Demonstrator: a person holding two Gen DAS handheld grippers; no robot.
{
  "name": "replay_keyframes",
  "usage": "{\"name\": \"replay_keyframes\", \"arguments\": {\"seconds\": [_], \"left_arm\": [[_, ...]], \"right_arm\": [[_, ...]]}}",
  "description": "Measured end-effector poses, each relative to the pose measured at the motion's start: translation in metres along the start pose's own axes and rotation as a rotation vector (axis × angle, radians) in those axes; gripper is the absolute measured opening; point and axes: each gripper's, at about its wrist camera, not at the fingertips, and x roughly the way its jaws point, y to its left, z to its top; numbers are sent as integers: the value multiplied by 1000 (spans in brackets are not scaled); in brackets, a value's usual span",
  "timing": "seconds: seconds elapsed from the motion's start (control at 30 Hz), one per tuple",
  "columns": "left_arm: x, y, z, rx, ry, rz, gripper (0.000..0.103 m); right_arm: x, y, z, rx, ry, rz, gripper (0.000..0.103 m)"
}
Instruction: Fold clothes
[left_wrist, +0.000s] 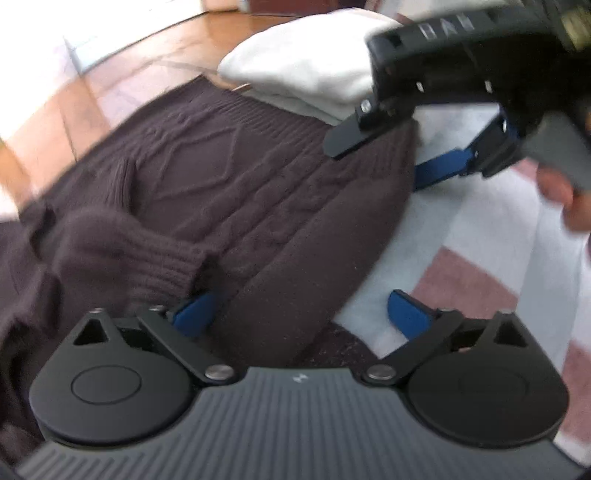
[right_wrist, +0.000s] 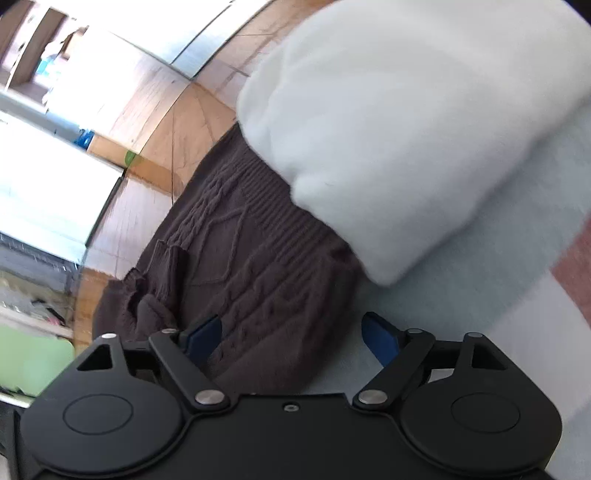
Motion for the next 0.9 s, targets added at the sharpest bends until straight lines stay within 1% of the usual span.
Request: {"name": "replay_keyframes", "arguments": {"seconds": [0.03,0.07,0.1,0.13,0.17,0.2,0.27,0.33,0.4,0.47,0.53,0.57,0.63,0.67,0.73,0.8,0.87,0.9], "left_arm": [[-2,3,0,-6,-15,16,63],[-5,5,2,-4,-23,32,35],[-8,8,5,-14,-12,40,18],[-10,12,7,-29,5,46,10],[-14,19,9,-85,25,19,7],[-20,28,11,-164,38,-20,6],[-36,47,11,-282,24,-64,6],[-53,57,12,-299,1,-61,6],[-71,68,14,-301,-17,-58,6],[-91,95,13,-378,-35,-116,6],[-117,126,7,-445,-73,-149,7],[-131,142,4,-477,-94,-162,8],[-163,174,-12,-545,-135,-163,11],[-178,193,-23,-613,-147,-171,20],[-202,231,-46,-760,-166,-192,33],[-217,264,-72,-890,-190,-209,33],[-223,281,-94,-911,-181,-150,33],[-221,285,-105,-920,-170,-136,33]], "right_arm": [[3,5,-1,-27,-7,-12,78],[6,11,-3,-58,-11,-29,50],[10,18,-5,-90,-16,-47,35],[11,23,-7,-112,-29,-60,29],[10,29,-7,-122,-53,-63,21],[7,36,-6,-134,-72,-59,15],[0,50,-2,-156,-110,-51,12],[-7,65,1,-179,-148,-43,11],[-14,91,2,-239,-183,-24,11],[-18,127,3,-307,-208,16,11],[-18,167,6,-369,-197,79,11],[-16,182,4,-398,-184,106,11],[-6,195,-14,-449,-131,142,11],[-1,201,-22,-474,-104,161,11],[9,214,-40,-525,-51,198,11],[19,226,-57,-575,2,234,11],[29,239,-75,-624,56,271,11],[33,245,-84,-649,83,290,11]]}}
